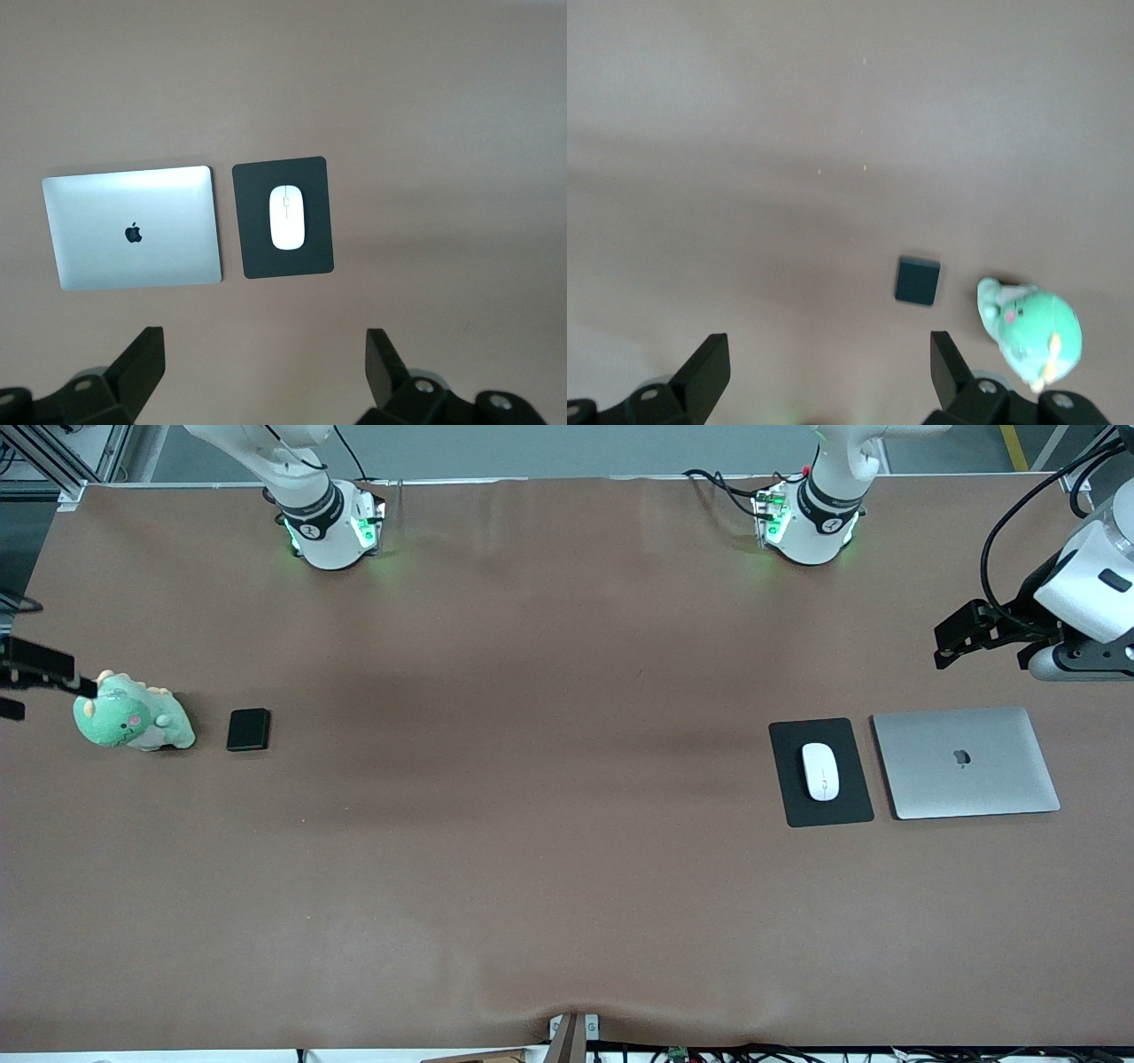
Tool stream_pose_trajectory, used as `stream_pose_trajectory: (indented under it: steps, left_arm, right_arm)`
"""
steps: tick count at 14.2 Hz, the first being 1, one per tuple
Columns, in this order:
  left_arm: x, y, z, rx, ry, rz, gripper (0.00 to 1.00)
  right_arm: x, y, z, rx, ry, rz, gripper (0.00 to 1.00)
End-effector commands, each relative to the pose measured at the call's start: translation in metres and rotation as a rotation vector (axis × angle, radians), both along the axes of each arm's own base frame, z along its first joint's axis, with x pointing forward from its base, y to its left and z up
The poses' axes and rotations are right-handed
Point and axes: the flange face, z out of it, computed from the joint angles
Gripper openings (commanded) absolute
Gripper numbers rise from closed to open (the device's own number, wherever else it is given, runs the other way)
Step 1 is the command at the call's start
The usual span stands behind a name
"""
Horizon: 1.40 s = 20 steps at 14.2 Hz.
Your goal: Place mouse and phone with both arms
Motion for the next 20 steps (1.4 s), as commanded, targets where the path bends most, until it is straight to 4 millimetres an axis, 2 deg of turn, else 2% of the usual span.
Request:
stream_pose_trajectory:
  steps: [1, 4, 5, 6, 11, 14, 15, 17, 20]
  left_arm:
    - [0.000, -0.002, 0.004, 0.000, -0.013, -0.015, 1.00]
    - [-0.003, -0.002, 0.011, -0.001, -0.024, -0.015, 1.00]
    - [-0.005, -0.003, 0.014, -0.003, -0.025, -0.016, 1.00]
    - [-0.012, -0.002, 0.023, -0.004, -0.032, -0.010, 1.00]
    - [-0.041, -0.004, 0.037, 0.001, -0.014, -0.005, 1.00]
    - [-0.050, 0.001, 0.039, 0.002, -0.016, 0.001, 1.00]
    - [-0.050, 0.001, 0.040, 0.002, -0.017, -0.011, 1.00]
    - [-0.048, 0.003, 0.042, 0.004, -0.022, -0.016, 1.00]
    - [-0.044, 0.007, 0.049, 0.006, -0.038, -0.003, 1.00]
  right_arm:
    - [-0.040, 0.012, 0.031, -0.060, 0.026, 0.009, 1.00]
    - [-0.064, 0.023, 0.030, -0.101, 0.044, 0.026, 1.00]
    - [-0.067, 0.024, 0.024, -0.104, 0.062, 0.029, 1.00]
    - [-0.074, 0.024, 0.021, -0.101, 0.068, 0.029, 1.00]
    - [-0.094, 0.018, 0.003, -0.121, 0.095, 0.020, 1.00]
    - [-0.094, 0.022, -0.002, -0.158, 0.101, 0.021, 1.00]
    - [-0.092, 0.029, -0.002, -0.202, 0.092, 0.039, 1.00]
    - [-0.089, 0.020, 0.002, -0.235, 0.065, 0.021, 1.00]
    - [-0.087, 0.030, 0.006, -0.234, 0.044, 0.039, 1.00]
